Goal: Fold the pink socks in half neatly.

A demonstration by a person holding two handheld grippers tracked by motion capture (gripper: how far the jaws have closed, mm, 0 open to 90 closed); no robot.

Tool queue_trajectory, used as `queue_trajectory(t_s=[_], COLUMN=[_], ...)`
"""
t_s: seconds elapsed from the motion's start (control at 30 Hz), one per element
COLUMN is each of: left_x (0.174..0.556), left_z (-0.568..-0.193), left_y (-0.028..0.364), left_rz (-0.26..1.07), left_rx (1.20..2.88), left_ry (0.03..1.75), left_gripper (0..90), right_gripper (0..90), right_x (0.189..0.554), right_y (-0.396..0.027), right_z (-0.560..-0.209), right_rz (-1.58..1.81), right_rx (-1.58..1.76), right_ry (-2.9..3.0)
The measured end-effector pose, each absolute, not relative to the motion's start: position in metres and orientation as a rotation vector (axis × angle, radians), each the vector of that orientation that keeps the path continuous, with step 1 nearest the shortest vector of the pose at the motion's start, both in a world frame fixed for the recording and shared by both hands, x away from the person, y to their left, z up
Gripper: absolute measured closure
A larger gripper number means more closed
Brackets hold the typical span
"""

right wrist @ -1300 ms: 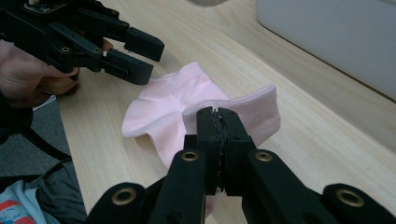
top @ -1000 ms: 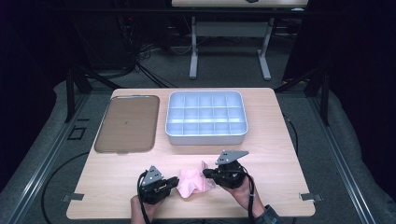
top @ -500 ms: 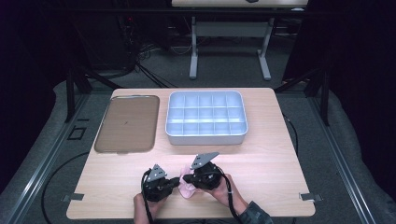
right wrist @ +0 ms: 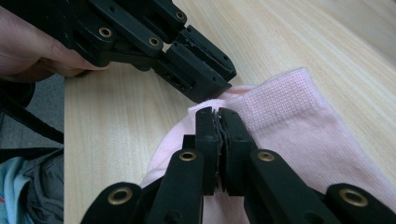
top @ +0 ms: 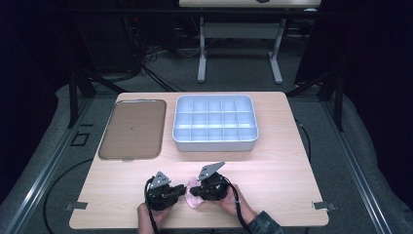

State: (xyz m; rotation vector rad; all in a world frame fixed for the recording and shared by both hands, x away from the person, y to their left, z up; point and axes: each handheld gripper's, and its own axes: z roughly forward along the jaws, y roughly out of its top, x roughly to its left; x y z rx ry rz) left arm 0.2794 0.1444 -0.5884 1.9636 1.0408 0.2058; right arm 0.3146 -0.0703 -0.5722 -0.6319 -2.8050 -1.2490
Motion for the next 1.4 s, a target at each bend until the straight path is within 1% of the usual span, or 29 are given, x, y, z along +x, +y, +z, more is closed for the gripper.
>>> queue_trajectory(t_s=[0.23,0.3,0.33,0.37,0.43,0.47,0.5,0.6,0.7,0.8,0.9,0.97,1.07,1.23,1.4], left_x=[0.281,0.282,0.281,0.281,0.281,0.281,0.281,0.279,0.277,0.271,0.268,0.268,0.272,0.278,0.279], left_z=[-0.589,-0.589,-0.589,-0.589,-0.588,-0.588,-0.588,-0.584,-0.577,-0.567,-0.56,-0.56,-0.567,-0.578,-0.583], left_y=[0.142,0.142,0.142,0.142,0.142,0.142,0.143,0.144,0.146,0.146,0.139,0.131,0.119,0.112,0.113], left_rz=[0.2,0.205,0.205,0.204,0.21,0.207,0.209,0.217,0.246,0.27,0.272,0.252,0.237,0.247,0.24], left_rx=[1.964,1.965,1.964,1.96,1.957,1.951,1.949,1.928,1.925,1.915,1.942,1.98,2.046,2.099,2.081], left_ry=[1.046,1.051,1.052,1.048,1.05,1.047,1.046,1.051,1.044,0.998,0.915,0.849,0.799,0.803,0.806], left_gripper=[82.8,82.8,82.7,82.6,82.3,81.9,81.1,79.1,77.2,76.5,76.3,76.0,75.9,76.6,77.8], right_gripper=[87.3,85.6,81.0,70.8,67.7,64.2,63.6,65.8,68.5,69.4,67.9,67.6,68.4,69.3,69.5], right_x=[0.313,0.314,0.314,0.314,0.31,0.308,0.305,0.303,0.304,0.301,0.299,0.299,0.298,0.297,0.3], right_y=[-0.068,-0.067,-0.067,-0.068,-0.073,-0.078,-0.085,-0.111,-0.124,-0.121,-0.114,-0.11,-0.11,-0.109,-0.111], right_z=[-0.572,-0.573,-0.574,-0.572,-0.565,-0.561,-0.556,-0.546,-0.553,-0.563,-0.57,-0.575,-0.577,-0.577,-0.578], right_rz=[-1.277,-1.255,-1.263,-1.27,-1.301,-1.332,-1.358,-1.425,-1.362,-1.333,-1.305,-1.271,-1.271,-1.259,-1.264], right_rx=[-0.574,-0.561,-0.56,-0.549,-0.535,-0.53,-0.542,-0.629,-0.769,-0.792,-0.796,-0.799,-0.79,-0.752,-0.714], right_ry=[-2.812,-2.813,-2.811,-2.801,-2.786,-2.778,-2.78,-2.777,-2.82,-2.847,-2.87,-2.894,-2.909,-2.955,-2.959])
